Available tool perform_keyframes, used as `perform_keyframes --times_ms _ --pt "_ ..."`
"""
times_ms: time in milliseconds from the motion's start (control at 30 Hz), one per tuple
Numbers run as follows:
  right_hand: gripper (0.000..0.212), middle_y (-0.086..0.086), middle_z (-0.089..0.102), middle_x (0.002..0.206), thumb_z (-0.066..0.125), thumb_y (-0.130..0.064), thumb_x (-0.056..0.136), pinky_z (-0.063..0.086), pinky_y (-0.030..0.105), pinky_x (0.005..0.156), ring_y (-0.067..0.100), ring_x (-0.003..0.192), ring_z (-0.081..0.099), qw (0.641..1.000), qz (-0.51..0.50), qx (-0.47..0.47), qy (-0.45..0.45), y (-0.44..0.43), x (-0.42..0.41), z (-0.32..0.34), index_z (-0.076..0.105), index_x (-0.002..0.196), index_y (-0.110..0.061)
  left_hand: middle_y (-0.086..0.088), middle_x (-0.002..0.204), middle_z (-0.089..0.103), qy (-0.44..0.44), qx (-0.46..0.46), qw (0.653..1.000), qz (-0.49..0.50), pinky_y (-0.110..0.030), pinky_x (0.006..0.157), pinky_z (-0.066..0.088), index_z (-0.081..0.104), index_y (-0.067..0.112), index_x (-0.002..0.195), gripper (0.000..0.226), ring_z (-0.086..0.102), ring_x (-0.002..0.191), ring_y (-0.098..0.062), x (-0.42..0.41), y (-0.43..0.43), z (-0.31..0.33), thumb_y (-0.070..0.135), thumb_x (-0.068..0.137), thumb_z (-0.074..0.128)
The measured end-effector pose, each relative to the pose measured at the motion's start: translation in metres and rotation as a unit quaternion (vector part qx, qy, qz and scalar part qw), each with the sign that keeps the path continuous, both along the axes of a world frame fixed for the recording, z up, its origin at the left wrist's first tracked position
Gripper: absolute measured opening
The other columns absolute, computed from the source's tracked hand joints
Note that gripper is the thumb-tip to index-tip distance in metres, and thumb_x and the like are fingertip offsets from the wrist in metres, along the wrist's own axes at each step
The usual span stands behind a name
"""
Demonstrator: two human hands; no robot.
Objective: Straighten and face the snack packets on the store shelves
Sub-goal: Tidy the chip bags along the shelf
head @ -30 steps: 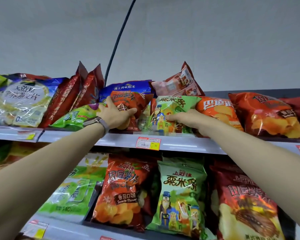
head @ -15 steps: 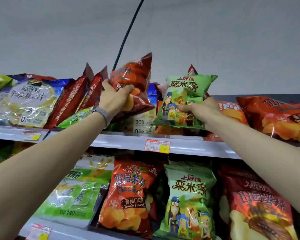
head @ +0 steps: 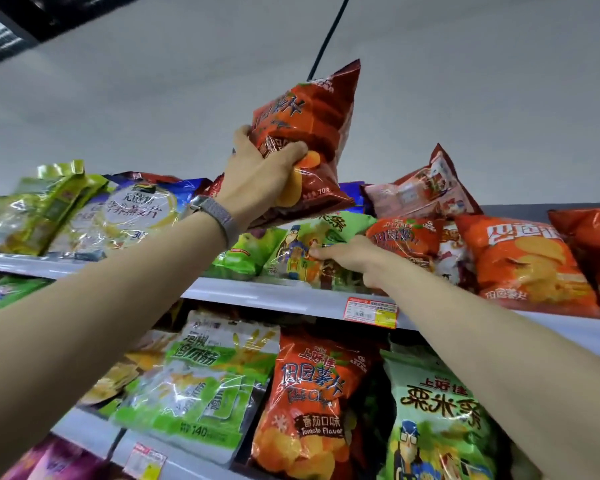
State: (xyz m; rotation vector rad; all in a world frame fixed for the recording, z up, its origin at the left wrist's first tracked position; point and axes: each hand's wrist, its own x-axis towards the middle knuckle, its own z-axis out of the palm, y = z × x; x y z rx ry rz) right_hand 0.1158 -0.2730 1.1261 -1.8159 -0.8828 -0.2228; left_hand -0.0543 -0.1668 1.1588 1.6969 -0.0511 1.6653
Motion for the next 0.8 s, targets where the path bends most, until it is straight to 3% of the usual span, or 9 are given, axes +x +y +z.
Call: perform_keyframes --times_ms 100,200,267,333,467,567,633,733,800 --pt "0.083 0.008 0.058 0.140 0.085 -0.049 0.081 0.037 0.034 0.093 0.028 0.130 0.052 0.999 0.009 -0.032 -0.024 -0.013 0.000 0.000 0.053 0.142 -0.004 0.002 0.140 0.058 0.029 0.031 0.999 0.015 -0.040 0.110 0.048 0.027 0.024 0.157 0.096 0.061 0.122 -0.020 0.008 -0.015 -0.005 0.061 0.081 0.073" --pt "0.056 0.002 0.071 0.122 0.087 -0.051 0.078 0.050 0.038 0.097 0.023 0.114 0.065 0.996 -0.004 -0.059 -0.073 -0.044 0.001 0.002 0.069 0.121 -0.019 0.000 0.146 0.056 0.044 0.053 0.997 0.022 -0.039 0.112 0.044 0.027 0.024 0.158 0.094 0.058 0.129 -0.022 0.023 -0.033 -0.009 0.060 0.085 0.074" --pt "0.039 0.008 0.075 0.114 0.081 -0.041 0.086 0.059 0.040 0.089 0.023 0.099 0.071 0.995 -0.012 -0.066 -0.073 -0.074 0.002 0.008 0.069 0.113 -0.016 -0.001 0.146 0.056 0.049 0.060 0.997 0.016 -0.042 0.114 0.044 0.026 0.024 0.158 0.099 0.058 0.130 -0.023 0.035 -0.045 -0.012 0.062 0.080 0.074" --pt "0.016 0.012 0.077 0.107 0.063 -0.022 0.100 0.060 0.038 0.080 0.024 0.092 0.073 0.994 -0.035 -0.061 -0.082 -0.111 0.002 0.013 0.068 0.109 -0.010 -0.003 0.147 0.055 0.054 0.059 0.997 0.011 -0.043 0.114 0.044 0.025 0.026 0.159 0.105 0.058 0.130 -0.026 0.049 -0.060 -0.014 0.065 0.073 0.072" --pt "0.011 0.001 0.077 0.093 0.068 -0.023 0.095 0.057 0.041 0.092 0.022 0.099 0.071 0.971 -0.158 -0.042 -0.174 -0.173 -0.005 0.011 0.074 0.099 -0.015 -0.013 0.147 0.047 0.073 0.053 0.996 0.012 -0.047 0.114 0.043 0.020 0.027 0.160 0.105 0.054 0.131 -0.037 0.083 -0.097 -0.009 0.065 0.076 0.070" --pt "0.006 -0.007 0.065 0.088 0.071 -0.030 0.092 0.047 0.030 0.084 0.018 0.095 0.062 0.938 -0.243 -0.057 -0.242 -0.205 -0.010 0.003 0.073 0.094 -0.024 -0.022 0.148 0.039 0.130 0.053 0.989 0.036 -0.051 0.112 0.041 0.011 0.025 0.163 0.102 0.049 0.133 -0.047 0.120 -0.127 -0.007 0.062 0.087 0.069" --pt "0.013 -0.004 0.066 0.086 0.069 -0.034 0.092 0.051 0.032 0.086 0.022 0.092 0.064 0.925 -0.269 -0.086 -0.255 -0.222 -0.011 -0.005 0.072 0.095 -0.021 -0.027 0.151 0.034 0.159 0.038 0.985 0.048 -0.052 0.114 0.038 0.009 0.026 0.164 0.100 0.045 0.135 -0.051 0.145 -0.141 -0.009 0.057 0.090 0.069" --pt "0.033 0.011 0.075 0.100 0.066 -0.030 0.084 0.058 0.046 0.087 0.031 0.094 0.069 0.900 -0.310 -0.118 -0.283 -0.244 -0.005 -0.016 0.074 0.105 -0.006 -0.032 0.159 0.023 0.201 0.014 0.977 0.066 -0.054 0.121 0.031 0.012 0.032 0.164 0.096 0.039 0.139 -0.056 0.170 -0.144 -0.016 0.054 0.090 0.071" --pt "0.032 0.008 0.075 0.098 0.063 -0.030 0.082 0.058 0.046 0.084 0.030 0.093 0.068 0.889 -0.322 -0.136 -0.296 -0.254 -0.003 -0.022 0.074 0.105 -0.010 -0.029 0.164 0.011 0.230 0.021 0.969 0.091 -0.053 0.121 0.029 0.016 0.035 0.163 0.093 0.036 0.139 -0.058 0.180 -0.143 -0.026 0.054 0.090 0.071"
